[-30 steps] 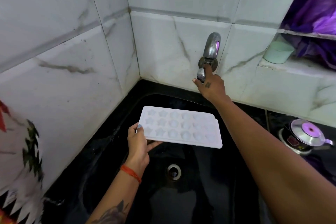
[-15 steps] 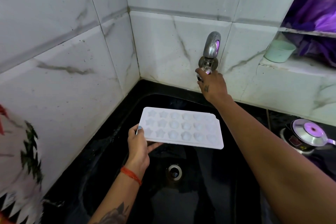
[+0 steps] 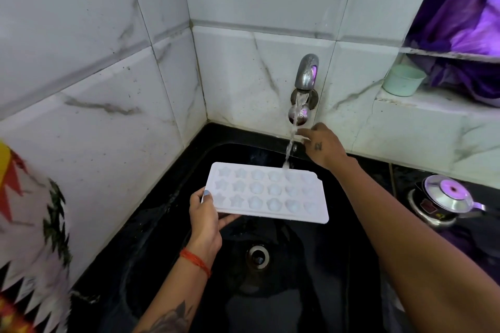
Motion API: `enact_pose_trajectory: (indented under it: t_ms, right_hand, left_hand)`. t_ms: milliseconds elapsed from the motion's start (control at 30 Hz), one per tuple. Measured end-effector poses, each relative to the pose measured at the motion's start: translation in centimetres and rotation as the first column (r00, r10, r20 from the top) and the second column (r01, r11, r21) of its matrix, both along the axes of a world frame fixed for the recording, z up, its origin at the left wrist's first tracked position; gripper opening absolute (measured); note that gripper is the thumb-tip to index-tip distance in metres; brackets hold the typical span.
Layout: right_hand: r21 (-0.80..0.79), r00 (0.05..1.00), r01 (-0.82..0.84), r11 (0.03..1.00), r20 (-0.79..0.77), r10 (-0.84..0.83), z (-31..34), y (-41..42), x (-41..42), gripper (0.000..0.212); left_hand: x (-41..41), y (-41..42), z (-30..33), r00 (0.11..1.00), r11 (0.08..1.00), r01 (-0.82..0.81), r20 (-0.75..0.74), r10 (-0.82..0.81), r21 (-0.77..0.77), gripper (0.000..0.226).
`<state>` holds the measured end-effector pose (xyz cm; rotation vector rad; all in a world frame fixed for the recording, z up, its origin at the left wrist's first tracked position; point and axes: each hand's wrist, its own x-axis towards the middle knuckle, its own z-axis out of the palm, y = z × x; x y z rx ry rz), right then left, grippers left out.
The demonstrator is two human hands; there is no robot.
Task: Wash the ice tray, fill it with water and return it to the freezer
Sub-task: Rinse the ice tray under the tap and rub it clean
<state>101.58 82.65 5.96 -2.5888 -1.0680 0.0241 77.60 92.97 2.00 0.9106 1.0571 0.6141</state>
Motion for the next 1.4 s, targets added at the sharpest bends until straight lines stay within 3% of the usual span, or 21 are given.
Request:
enact_pose_trajectory:
  t_ms: [100,200,300,433,567,800,967,1067,1200,1300,1400]
  right_hand:
    - [0.131,0.959,0.216,0.967,-0.214,-0.186,-0.6,-1.8,-1.2,0.032]
    - [-0.068,0.811,0.332,0.941,-0.488,-0.321,-2.0,-3.4,-2.6,0.058]
    - [-0.192,0.63,0.292,0.937,-0.699,-0.339,-3.1,-4.2,-4.5,0.071]
    - [-0.201,0.669,0.202,0.959,-0.687,-0.284,-4.2,-5.4,-5.8,0.042]
    - [0.002,0.609,0.33,0.944,-0.765,-0.211,-5.5,-6.5,-6.4,0.011]
    - [0.238,0.652,0.484,0.842,-0.74,-0.166,-6.4,-6.9,-7.5,0.012]
    - [0.377,0.678,0.506,0.776,-0.729,-0.088,-5.9,-7.2,-8.2,0.013]
    - [0.436,0.715,0.487,0.756,-0.697,-0.059,-5.9,-7.2,-8.3,0.018]
    - [0.497,0.741,0.481,0.722,-0.671,-0.033,-5.8,-7.3,-8.4,0.02]
    - [0.496,0.717,0.51,0.702,-0.696,-0.029,-5.8,-7.3,-8.6,0.022]
    - [0.475,0.638,0.585,0.657,-0.77,-0.012,-6.3,-7.2,-8.5,0.026]
  left_hand:
    - [-0.2,-0.2,0.0,1.0,1.0,-0.004,-0.01,0.004,0.007,0.021]
    - [-0.5,-0.3,-0.2,1.0,1.0,-0.015,-0.022,0.015,0.017,0.021]
    - [-0.8,-0.4,-0.3,0.999,1.0,-0.019,-0.029,0.019,0.024,0.02]
    - [-1.5,-0.4,-0.6,0.999,1.0,-0.019,-0.048,0.02,0.021,0.017]
    - [-2.4,-0.2,-1.1,0.997,1.0,0.0,-0.071,0.0,-0.001,0.022]
    - [-3.0,-0.1,-1.3,0.989,0.991,0.07,-0.122,-0.083,-0.112,0.045]
    - [-3.0,0.5,-1.3,0.997,0.95,0.063,-0.013,-0.07,-0.305,0.06]
    - [-2.9,0.7,-1.4,0.997,0.919,0.033,0.077,-0.004,-0.393,0.053]
    - [-3.0,0.7,-1.3,0.986,0.908,0.003,0.154,0.068,-0.419,0.019]
    - [-3.1,1.1,-1.6,0.985,0.919,-0.036,0.144,0.1,-0.393,0.019]
    - [-3.0,1.3,-1.8,0.989,0.938,-0.073,0.098,0.113,-0.34,0.035]
